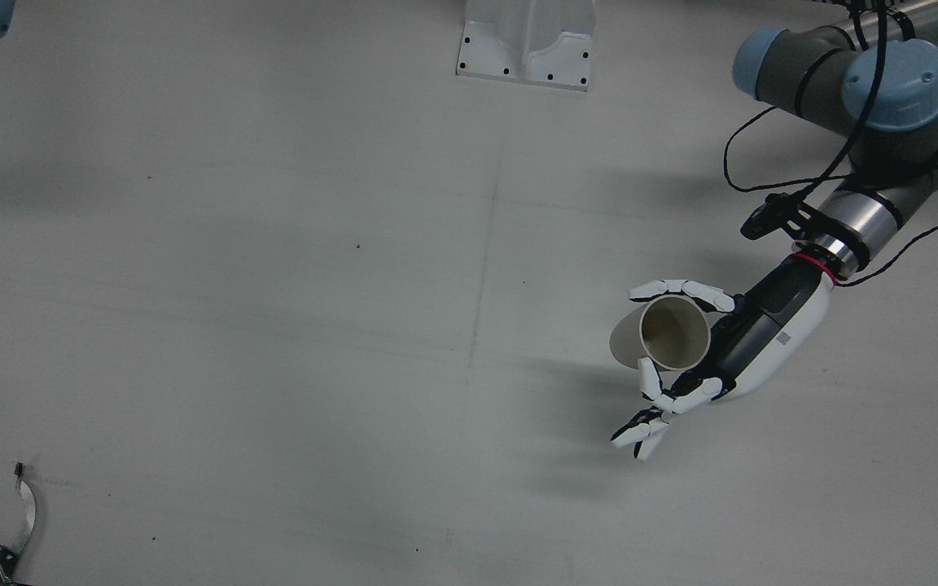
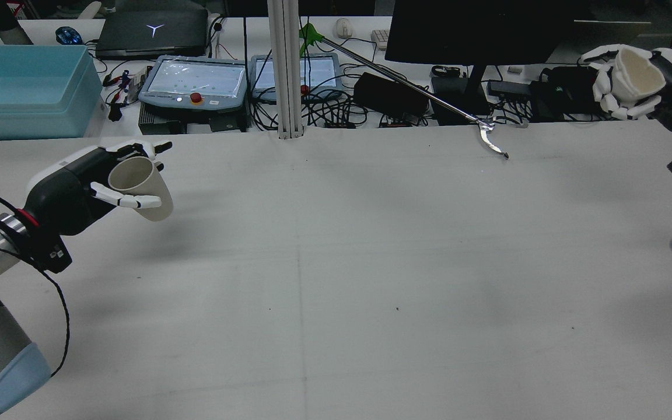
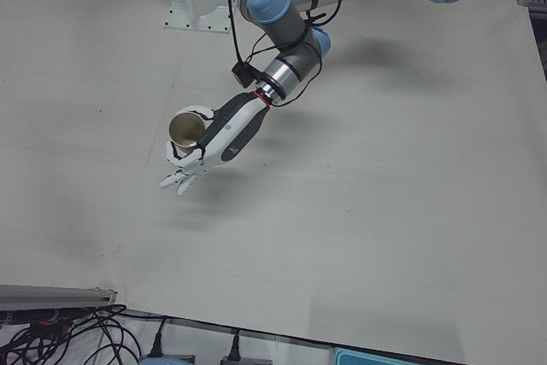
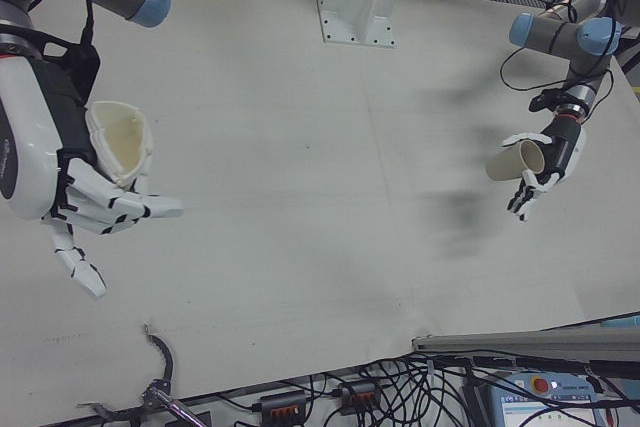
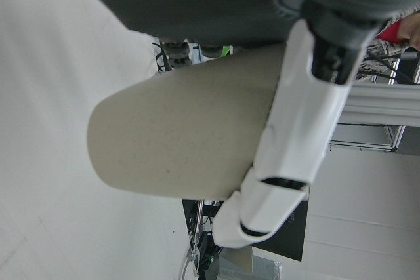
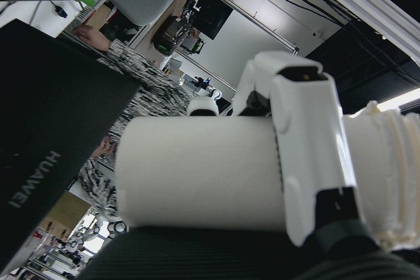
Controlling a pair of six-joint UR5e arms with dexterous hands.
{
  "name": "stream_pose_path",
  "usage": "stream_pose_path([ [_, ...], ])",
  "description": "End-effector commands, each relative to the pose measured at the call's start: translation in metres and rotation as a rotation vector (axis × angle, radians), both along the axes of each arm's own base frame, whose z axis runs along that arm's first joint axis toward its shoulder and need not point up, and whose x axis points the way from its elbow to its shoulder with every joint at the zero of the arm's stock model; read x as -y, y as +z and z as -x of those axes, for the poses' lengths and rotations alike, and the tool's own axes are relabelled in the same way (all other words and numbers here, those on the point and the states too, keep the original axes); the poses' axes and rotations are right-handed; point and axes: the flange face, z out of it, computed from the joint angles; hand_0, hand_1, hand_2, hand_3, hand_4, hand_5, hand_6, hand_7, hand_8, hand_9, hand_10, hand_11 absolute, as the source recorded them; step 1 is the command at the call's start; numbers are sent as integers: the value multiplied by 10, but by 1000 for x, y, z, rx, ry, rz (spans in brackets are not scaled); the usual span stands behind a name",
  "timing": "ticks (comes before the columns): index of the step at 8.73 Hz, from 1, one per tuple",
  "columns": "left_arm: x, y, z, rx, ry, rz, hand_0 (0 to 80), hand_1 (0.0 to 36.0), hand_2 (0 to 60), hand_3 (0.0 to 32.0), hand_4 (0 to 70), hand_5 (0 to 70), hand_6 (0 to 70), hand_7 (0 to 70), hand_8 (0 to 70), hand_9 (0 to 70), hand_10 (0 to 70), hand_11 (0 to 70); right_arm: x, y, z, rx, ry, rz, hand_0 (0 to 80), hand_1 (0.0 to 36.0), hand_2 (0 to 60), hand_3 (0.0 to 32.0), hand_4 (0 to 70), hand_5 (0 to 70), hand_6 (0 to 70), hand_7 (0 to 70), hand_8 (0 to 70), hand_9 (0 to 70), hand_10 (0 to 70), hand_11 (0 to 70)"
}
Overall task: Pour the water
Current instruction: 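Move the left hand's cup toward the table center, right hand approaching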
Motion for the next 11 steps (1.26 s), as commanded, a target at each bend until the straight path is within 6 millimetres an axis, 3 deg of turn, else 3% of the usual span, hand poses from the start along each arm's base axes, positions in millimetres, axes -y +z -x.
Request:
stream_pose_path([
  [1,5,-83,-66,10,59,-4,800,360,600,0,272,700,122,110,19,8,38,101,36,-177,1,-94,75,-130,800,360,600,0,581,270,700,700,528,700,82,160],
  [2,-2,-106,-90,10,86,-21,800,360,600,0,276,700,124,114,19,8,37,100,37,-237,9,-149,112,-188,800,360,600,0,592,272,700,700,544,700,87,167],
  [3,-6,-132,-102,-1,86,-30,800,360,600,0,276,700,124,112,18,8,37,101,39,-279,45,-187,111,-224,800,360,600,0,637,269,700,700,544,700,67,139],
  [4,-18,-162,-117,-21,91,-37,800,360,600,0,276,700,125,113,19,8,37,100,33,-310,110,-246,92,-279,800,360,600,0,695,268,700,700,544,700,62,130],
  [5,-24,-180,-123,-29,88,-36,800,360,600,0,279,700,126,113,19,8,38,101,20,-324,174,-298,75,-299,800,360,600,0,700,263,700,700,532,700,49,111],
  [6,-25,-189,-126,-33,87,-38,800,360,600,0,281,700,128,116,19,9,38,101,-6,-330,232,-340,42,-306,800,360,600,0,700,257,700,700,512,679,23,74],
  [8,-21,-189,-121,-32,79,-38,800,360,600,0,285,700,130,118,20,9,35,97,-74,-341,295,-424,0,-322,800,360,600,0,672,243,699,700,461,627,0,12],
  [9,-18,-190,-116,-35,72,-39,800,360,600,0,286,700,130,118,20,9,35,97,-85,-331,313,-457,-29,-318,800,360,600,0,639,239,668,700,448,609,0,0],
  [11,-10,-192,-103,-41,53,-40,800,360,600,0,287,700,130,118,20,9,36,98,-93,-298,325,-498,-61,-288,800,360,600,0,573,238,634,700,437,593,0,0],
])
